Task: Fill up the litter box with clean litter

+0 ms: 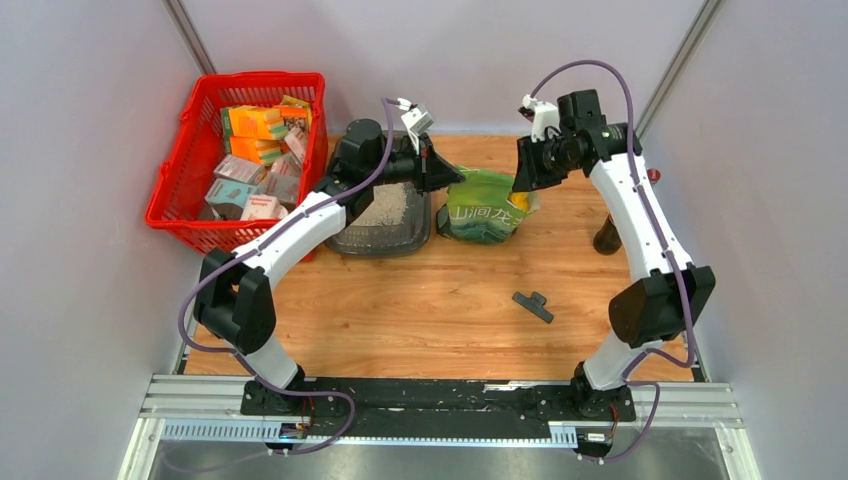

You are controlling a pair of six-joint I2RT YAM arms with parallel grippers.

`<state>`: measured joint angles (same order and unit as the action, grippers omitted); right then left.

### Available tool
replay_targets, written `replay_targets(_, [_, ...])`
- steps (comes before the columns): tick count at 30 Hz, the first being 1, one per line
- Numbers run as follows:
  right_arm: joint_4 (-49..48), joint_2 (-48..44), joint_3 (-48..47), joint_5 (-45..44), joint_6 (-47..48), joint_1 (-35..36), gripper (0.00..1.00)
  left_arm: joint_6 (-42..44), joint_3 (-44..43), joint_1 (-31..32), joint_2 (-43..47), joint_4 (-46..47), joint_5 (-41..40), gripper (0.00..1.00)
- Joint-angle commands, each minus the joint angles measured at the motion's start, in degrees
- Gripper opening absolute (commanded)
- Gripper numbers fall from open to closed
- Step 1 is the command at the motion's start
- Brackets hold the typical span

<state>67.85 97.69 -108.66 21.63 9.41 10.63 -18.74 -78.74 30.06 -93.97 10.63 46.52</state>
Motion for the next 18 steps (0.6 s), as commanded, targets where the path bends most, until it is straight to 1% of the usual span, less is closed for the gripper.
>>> replay_targets(1, [-15.62, -8.65, 10.10, -4.65, -11.51, 1.05, 0.00, -0.59, -2.65, 1.05, 3.80, 6.68, -1.34, 0.00])
replay_targets(3, [-18.10, -10.06, 11.54, -6.68, -11.61, 1.76, 0.00, -0.59, -3.52, 1.05, 3.36, 6.59, -2.05, 0.00])
replay_targets(8, [-19.95, -11.82, 12.15, -10.37, -9.94, 2.37, 0.00, 1.16, -4.23, 1.05, 3.01, 5.01, -2.84, 0.00])
replay_targets(10, [-21.97, -12.87, 13.47, -12.22, -6.87, 2.64, 0.00, 1.16, -3.97, 1.05, 3.01, 5.45, -2.93, 0.00])
replay_targets(11, [-22.85, -13.05, 15.74, -12.66, -6.16, 2.64, 0.00, 0.99, -3.97, 1.05, 2.66, 5.54, -2.84, 0.00])
replay_targets(15, [-25.74, -11.21, 21.19, -15.47, -4.93, 2.73, 0.00, 0.81, -4.23, 1.05, 2.04, 6.24, -3.02, 0.00])
replay_targets(18, [-25.67, -9.28, 23.40, -18.80, -5.10, 2.99, 0.00, 0.46, -4.40, 1.05, 1.95, 6.68, -3.19, 0.00])
